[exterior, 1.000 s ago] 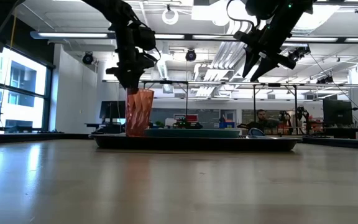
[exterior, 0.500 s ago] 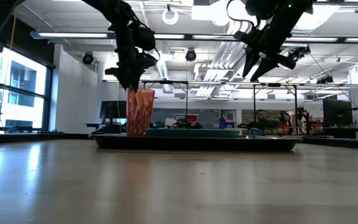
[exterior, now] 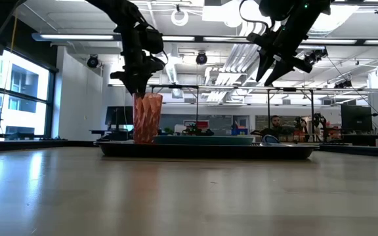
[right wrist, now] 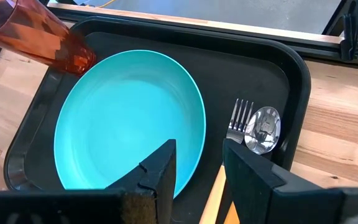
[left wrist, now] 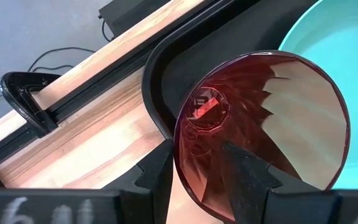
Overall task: Pick and place plate/cup/fork/spoon on tray
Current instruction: Put the red cup on the black serving tray to the top left of the blue plate, then return to Home Position
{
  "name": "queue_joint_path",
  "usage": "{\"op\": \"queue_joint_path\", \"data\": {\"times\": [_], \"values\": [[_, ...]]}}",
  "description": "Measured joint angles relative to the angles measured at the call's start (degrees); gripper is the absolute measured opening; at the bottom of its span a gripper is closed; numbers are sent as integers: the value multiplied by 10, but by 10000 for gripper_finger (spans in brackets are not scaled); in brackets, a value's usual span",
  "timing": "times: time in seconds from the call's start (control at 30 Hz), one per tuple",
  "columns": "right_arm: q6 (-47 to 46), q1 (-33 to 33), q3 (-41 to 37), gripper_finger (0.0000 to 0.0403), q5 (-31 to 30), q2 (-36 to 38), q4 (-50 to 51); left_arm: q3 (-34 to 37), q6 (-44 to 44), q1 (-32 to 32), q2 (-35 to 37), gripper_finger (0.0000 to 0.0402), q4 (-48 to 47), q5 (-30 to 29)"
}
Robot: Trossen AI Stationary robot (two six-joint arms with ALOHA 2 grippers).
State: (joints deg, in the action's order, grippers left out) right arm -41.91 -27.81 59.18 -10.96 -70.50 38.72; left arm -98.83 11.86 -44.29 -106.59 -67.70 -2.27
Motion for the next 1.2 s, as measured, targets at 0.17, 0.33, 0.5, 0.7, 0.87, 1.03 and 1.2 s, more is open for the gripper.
{"op": "queue_joint_path", "data": {"times": [0.17,0.33,0.5,0.7,0.87,1.03,1.2], "values": [[0,0,0,124,0,0,0,0,0,0,0,117,0,-6],[0,0,0,124,0,0,0,0,-1,0,0,117,0,-29],[0,0,0,124,0,0,0,0,-1,0,0,117,0,-29],[0,0,0,124,0,0,0,0,-12,0,0,117,-1,-29],[0,0,0,124,0,0,0,0,-15,0,0,117,-1,-29],[0,0,0,124,0,0,0,0,-19,0,5,117,-1,-30],[0,0,0,124,0,0,0,0,-26,-4,23,117,-1,-44]]}}
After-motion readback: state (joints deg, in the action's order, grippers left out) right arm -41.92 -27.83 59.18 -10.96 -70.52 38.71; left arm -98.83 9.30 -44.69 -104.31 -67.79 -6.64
